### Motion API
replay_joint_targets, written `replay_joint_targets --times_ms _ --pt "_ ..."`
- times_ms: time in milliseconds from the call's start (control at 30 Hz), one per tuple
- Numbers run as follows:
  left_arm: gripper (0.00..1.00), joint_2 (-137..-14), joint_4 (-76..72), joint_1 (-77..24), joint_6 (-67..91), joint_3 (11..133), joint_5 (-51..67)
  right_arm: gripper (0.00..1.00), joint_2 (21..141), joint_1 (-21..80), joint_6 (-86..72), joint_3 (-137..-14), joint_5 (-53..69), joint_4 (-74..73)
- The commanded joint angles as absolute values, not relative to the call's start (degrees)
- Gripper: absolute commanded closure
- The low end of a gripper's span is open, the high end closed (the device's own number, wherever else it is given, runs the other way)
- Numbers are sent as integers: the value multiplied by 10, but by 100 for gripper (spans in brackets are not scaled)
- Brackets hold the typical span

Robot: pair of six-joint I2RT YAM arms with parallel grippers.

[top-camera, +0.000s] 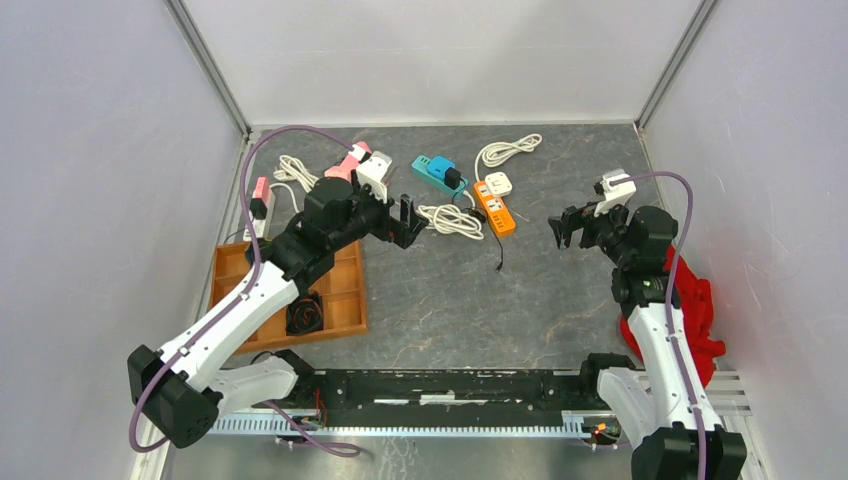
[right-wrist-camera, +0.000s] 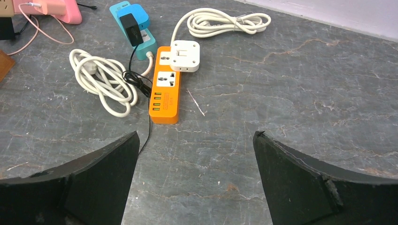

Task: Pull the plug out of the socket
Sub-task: Pick up the socket from the center of the board.

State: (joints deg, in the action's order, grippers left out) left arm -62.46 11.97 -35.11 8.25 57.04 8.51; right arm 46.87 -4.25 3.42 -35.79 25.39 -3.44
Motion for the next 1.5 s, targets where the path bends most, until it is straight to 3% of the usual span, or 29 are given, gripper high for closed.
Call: replay_joint_targets --times_ms 0,400,633,1100,1300,1467 --pt "0 -602 120 -355 37 580 51 2 475 -45 33 -375 267 -3" --pt "0 -594 113 -355 31 576 45 2 473 -46 74 -320 296 52" --pt "0 -591 114 -355 30 573 35 2 484 -46 262 -278 492 40" --pt "0 -595 107 -355 49 571 66 2 653 -45 356 -340 509 -90" --pt "0 -653 118 -355 51 576 60 2 744 -45 345 -405 482 -158" --pt "0 -672 130 -357 83 589 72 2 745 -45 288 -401 487 -130"
